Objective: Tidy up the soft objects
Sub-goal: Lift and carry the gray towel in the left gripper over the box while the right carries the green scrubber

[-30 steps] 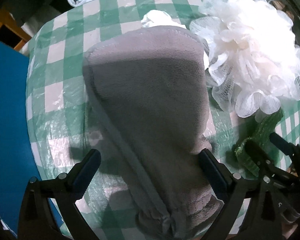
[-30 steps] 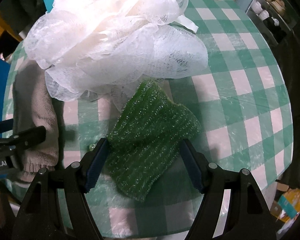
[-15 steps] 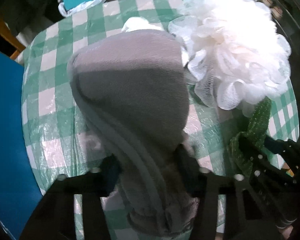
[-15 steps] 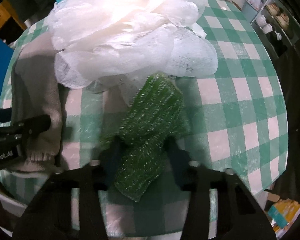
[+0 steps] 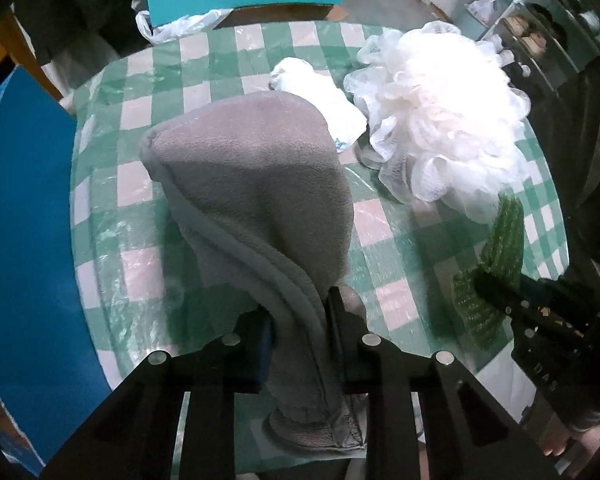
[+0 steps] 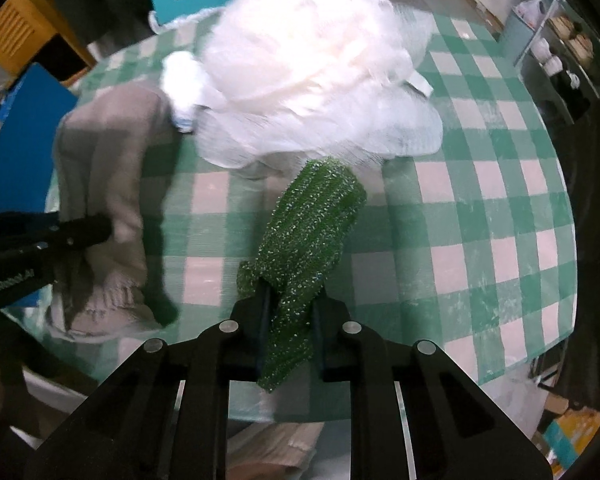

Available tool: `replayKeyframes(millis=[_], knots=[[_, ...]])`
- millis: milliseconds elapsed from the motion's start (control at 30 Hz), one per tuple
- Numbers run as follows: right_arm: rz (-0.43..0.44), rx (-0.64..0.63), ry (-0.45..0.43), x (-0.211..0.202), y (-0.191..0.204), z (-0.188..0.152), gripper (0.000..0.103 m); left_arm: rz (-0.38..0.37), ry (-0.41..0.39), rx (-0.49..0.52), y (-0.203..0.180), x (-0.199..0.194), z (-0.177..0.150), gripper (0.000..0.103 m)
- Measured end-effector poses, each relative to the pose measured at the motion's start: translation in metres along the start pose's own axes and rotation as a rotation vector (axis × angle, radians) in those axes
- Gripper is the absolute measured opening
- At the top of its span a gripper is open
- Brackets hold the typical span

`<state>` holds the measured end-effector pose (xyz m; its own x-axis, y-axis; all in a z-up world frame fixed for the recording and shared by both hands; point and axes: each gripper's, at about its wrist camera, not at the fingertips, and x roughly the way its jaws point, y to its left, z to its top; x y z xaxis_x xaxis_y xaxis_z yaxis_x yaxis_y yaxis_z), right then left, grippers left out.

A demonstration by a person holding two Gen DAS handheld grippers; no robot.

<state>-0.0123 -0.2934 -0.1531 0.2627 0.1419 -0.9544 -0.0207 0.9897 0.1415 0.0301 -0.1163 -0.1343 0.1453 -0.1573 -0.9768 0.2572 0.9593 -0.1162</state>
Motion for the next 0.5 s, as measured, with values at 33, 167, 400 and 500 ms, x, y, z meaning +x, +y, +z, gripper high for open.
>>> replayKeyframes(millis=[33,167,400,500], knots=[[0.005,-0.006,-0.008,-0.004,0.001,0.000,0.015,0.002,-0.006,0.006,0.000,-0.004,-0.002,0.023],[0.017,-0.026,-0.035,-0.015,0.007,0.007,0.015,0.021,-0.035,0.030,-0.002,-0.017,-0.014,0.023],[0.023,-0.070,-0.080,-0.036,0.018,0.007,0.015,0.065,-0.083,0.049,0.012,-0.029,-0.004,0.022],[0.015,-0.093,-0.099,-0.038,0.029,0.012,0.015,0.086,-0.100,0.058,0.013,-0.033,-0.002,0.022]])
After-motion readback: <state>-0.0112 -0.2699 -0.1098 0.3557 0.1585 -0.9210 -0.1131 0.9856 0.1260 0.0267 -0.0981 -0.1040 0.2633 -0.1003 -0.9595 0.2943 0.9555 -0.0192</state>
